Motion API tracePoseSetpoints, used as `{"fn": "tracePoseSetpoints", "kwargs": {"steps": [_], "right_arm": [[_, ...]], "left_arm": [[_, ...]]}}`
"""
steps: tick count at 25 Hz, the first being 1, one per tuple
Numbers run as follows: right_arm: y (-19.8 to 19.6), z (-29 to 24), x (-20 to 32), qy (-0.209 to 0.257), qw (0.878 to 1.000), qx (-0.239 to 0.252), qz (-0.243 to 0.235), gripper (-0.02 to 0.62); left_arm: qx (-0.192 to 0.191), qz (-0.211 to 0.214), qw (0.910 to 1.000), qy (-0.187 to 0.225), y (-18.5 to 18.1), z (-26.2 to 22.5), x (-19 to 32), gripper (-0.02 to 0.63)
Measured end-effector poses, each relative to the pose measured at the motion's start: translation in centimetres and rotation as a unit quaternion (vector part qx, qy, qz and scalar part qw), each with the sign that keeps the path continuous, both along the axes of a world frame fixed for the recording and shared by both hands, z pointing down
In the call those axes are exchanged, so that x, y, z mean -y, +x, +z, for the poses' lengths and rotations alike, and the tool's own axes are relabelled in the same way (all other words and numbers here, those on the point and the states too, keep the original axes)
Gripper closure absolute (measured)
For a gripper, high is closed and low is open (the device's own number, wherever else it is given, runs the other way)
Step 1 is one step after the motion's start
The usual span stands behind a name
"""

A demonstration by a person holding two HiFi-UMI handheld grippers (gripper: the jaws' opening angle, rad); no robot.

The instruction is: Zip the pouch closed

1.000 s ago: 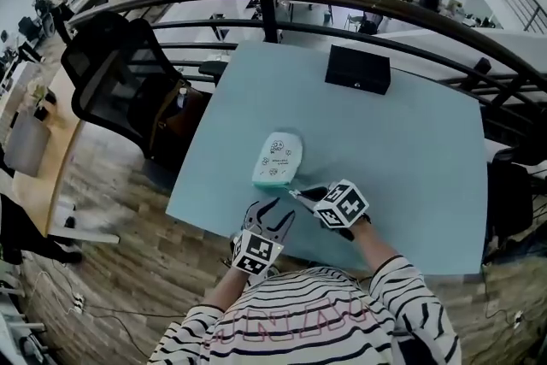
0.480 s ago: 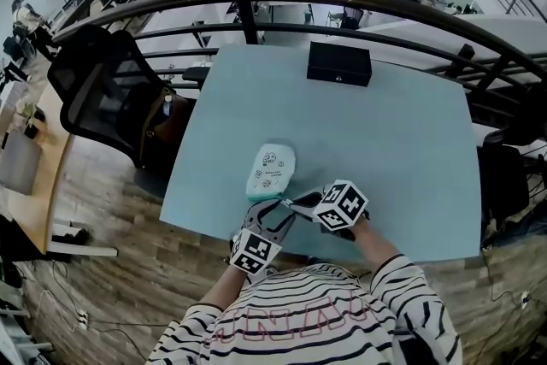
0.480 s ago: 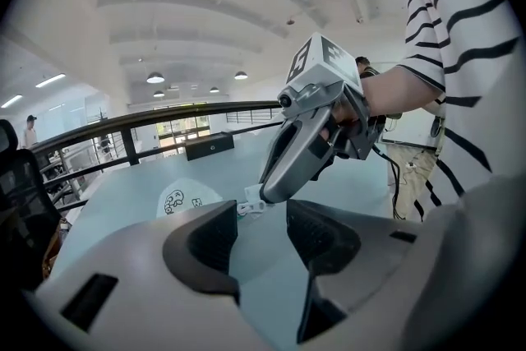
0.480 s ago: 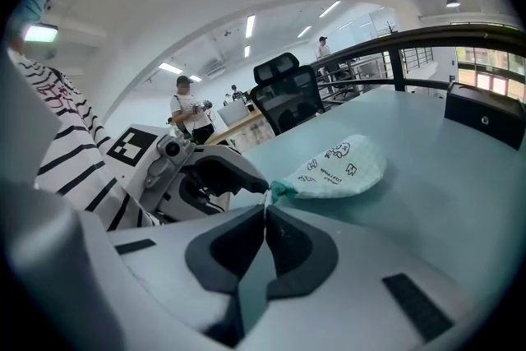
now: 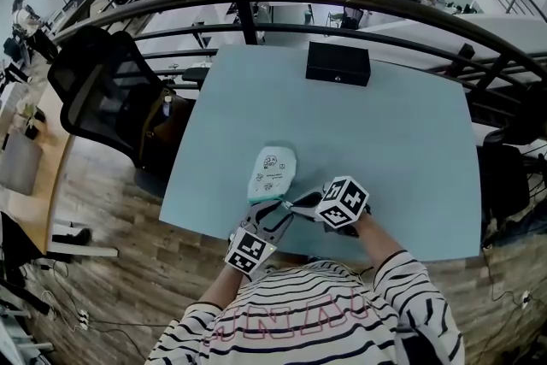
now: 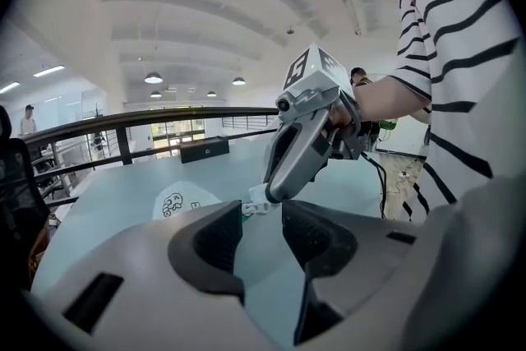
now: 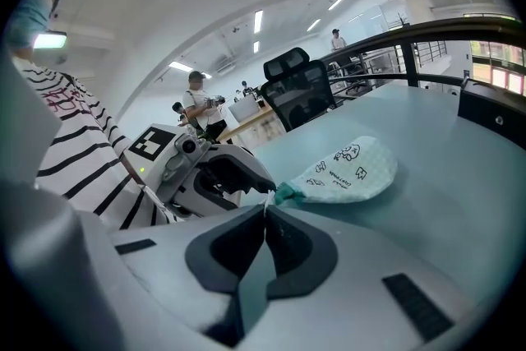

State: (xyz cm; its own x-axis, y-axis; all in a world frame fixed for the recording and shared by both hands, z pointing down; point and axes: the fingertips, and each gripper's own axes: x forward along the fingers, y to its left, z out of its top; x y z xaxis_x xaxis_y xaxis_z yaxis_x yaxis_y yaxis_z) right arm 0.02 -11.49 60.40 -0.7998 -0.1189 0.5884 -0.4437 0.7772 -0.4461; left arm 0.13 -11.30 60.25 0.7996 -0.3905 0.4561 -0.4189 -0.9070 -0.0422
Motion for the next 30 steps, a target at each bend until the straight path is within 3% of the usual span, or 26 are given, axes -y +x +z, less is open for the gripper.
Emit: {"fn": "tracePoseSetpoints", "kwargs": {"steps": [2, 9, 11, 18, 24, 30], "right_arm": [[0.0, -0.2, 0.0, -0.002, 1.000, 0.007, -0.005, 0.565], [0.6, 0.1, 0.9, 0.001, 1.000, 0.003, 0.010, 0.565], [1.0, 0.3, 1.3, 0.004, 1.000, -0.004, 0.020, 0.565], [0.9, 0.6, 1.6, 0.012, 0.999, -0.008, 0.031, 0.565], [1.0, 0.7, 1.7, 0.017, 0.999, -0.017, 0.045, 0.565], [1.8, 1.5, 2.1, 0.043, 0.995, -0.061, 0.059, 0.568]], "left_arm": [[-0.008, -0.007, 0.9999, -0.001, -0.2, -0.2, 0.4, 0.482], [-0.025, -0.017, 0.9995, -0.010, -0.4, -0.5, 1.0, 0.493], [-0.028, -0.030, 0.9991, -0.011, -0.9, -0.5, 1.3, 0.566], [-0.036, -0.061, 0.9971, -0.028, -1.6, -0.1, 2.4, 0.568], [-0.032, -0.054, 0.9973, -0.039, -1.5, 0.1, 2.3, 0.569], [-0.013, -0.047, 0.9978, -0.045, -1.1, 0.8, 2.0, 0.578]]}}
